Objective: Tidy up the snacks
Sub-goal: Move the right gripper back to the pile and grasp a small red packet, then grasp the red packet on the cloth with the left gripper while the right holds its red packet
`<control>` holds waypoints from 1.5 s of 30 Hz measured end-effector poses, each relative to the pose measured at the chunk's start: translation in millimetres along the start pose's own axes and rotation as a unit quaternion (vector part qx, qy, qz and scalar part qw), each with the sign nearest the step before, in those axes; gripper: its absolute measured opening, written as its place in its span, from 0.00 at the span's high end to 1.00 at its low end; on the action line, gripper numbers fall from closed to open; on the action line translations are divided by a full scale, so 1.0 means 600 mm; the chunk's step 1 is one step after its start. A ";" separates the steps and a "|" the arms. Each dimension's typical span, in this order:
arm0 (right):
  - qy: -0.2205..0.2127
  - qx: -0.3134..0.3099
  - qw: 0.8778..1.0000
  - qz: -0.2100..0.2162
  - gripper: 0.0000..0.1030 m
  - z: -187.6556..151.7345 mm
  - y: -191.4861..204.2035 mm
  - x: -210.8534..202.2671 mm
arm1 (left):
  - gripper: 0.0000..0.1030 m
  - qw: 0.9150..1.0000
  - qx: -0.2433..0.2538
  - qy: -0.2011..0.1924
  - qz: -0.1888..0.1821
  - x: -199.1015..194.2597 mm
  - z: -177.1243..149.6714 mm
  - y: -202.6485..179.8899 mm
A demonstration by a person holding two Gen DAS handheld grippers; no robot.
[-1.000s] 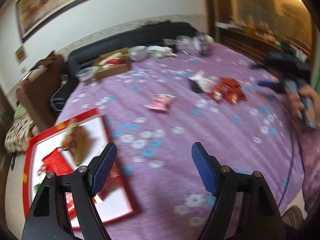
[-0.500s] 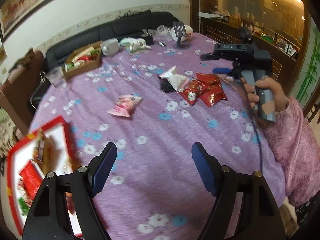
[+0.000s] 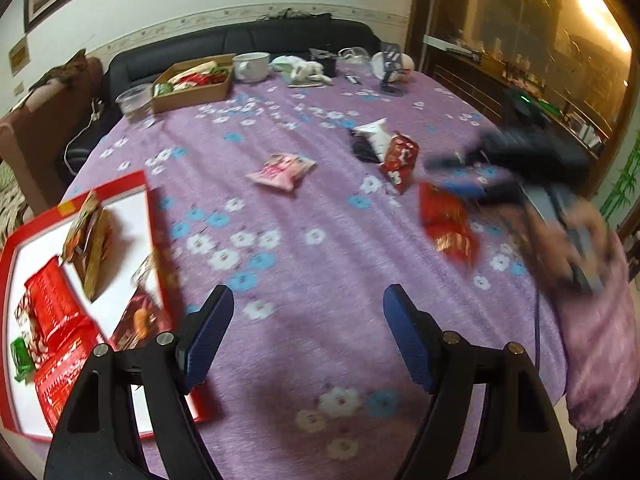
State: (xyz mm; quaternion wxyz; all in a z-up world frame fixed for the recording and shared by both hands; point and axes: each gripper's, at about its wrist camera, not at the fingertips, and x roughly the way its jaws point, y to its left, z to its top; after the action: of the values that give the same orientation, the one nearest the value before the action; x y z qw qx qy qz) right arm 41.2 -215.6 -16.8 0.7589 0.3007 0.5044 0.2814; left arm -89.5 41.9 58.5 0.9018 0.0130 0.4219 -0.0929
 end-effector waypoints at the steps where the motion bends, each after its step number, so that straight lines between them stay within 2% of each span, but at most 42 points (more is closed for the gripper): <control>1: 0.021 -0.018 1.000 -0.005 0.43 -0.024 0.019 0.011 | 0.25 1.000 -0.005 0.001 0.000 0.001 -0.004 0.008; 2: 0.048 -0.030 0.998 0.000 0.43 -0.050 0.034 0.022 | 0.25 1.000 -0.009 0.002 0.000 0.002 -0.007 0.015; 4: 0.100 -0.045 0.993 0.051 0.43 -0.105 0.063 0.033 | 0.25 1.000 -0.024 0.007 0.002 0.008 -0.015 0.032; 6: 0.097 -0.060 0.992 0.053 0.44 -0.124 0.074 0.021 | 0.25 0.999 -0.038 0.011 -0.004 0.009 -0.020 0.043; 9: 0.059 -0.080 0.994 -0.049 0.41 -0.129 0.075 -0.008 | 0.25 0.999 -0.044 0.016 -0.019 0.009 -0.030 0.044; 12: 0.049 -0.115 0.987 -0.100 0.41 -0.148 0.087 -0.026 | 0.25 0.999 -0.023 0.018 -0.024 0.006 -0.041 0.027; 16: 0.042 -0.207 0.971 -0.113 0.41 -0.186 0.130 -0.039 | 0.25 0.999 0.014 0.027 -0.030 0.011 -0.049 0.000; 18: 0.037 -0.250 0.957 -0.143 0.42 -0.202 0.142 -0.038 | 0.25 0.999 0.022 0.030 -0.030 0.011 -0.051 -0.003; 20: 0.040 -0.271 0.947 -0.168 0.42 -0.214 0.141 -0.034 | 0.25 0.999 0.023 0.034 -0.033 0.008 -0.053 -0.007; 22: 0.047 -0.279 0.942 -0.178 0.42 -0.211 0.137 -0.020 | 0.25 0.998 0.023 0.041 -0.051 -0.001 -0.059 -0.017; 25: 0.043 -0.295 0.940 -0.167 0.42 -0.216 0.139 -0.016 | 0.25 0.995 0.043 0.049 -0.074 -0.016 -0.072 -0.041; 29: 0.052 -0.341 0.927 -0.151 0.43 -0.241 0.155 -0.012 | 0.25 0.994 0.058 0.054 -0.074 -0.026 -0.081 -0.058; 31: 0.050 -0.362 0.914 -0.175 0.43 -0.251 0.160 -0.001 | 0.25 0.994 0.053 0.058 -0.081 -0.027 -0.079 -0.060; 32: 0.048 -0.361 0.909 -0.200 0.43 -0.249 0.157 0.011 | 0.25 0.993 0.050 0.060 -0.085 -0.027 -0.078 -0.062; 34: 0.041 -0.352 0.908 -0.221 0.46 -0.240 0.148 0.025 | 0.25 0.993 0.048 0.064 -0.091 -0.025 -0.077 -0.068; 36: 0.026 -0.352 0.905 -0.236 0.63 -0.230 0.149 0.031 | 0.25 0.992 0.052 0.068 -0.094 -0.025 -0.077 -0.075; 39: 0.017 -0.329 0.913 -0.239 0.66 -0.206 0.146 0.033 | 0.25 0.991 0.063 0.072 -0.092 -0.023 -0.072 -0.094; 41: -0.002 -0.301 0.918 -0.257 0.66 -0.178 0.135 0.030 | 0.25 0.990 0.062 0.074 -0.100 -0.020 -0.066 -0.105; 45: -0.061 -0.221 0.942 -0.244 0.66 -0.129 0.100 0.004 | 0.25 0.989 0.047 0.089 -0.108 0.000 -0.053 -0.128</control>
State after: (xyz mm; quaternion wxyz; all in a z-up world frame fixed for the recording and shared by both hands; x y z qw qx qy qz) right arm -37.6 -160.8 2.5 0.8812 0.0096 0.4399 0.1730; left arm -127.3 -30.4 42.6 0.8437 0.0179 0.4947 -0.2074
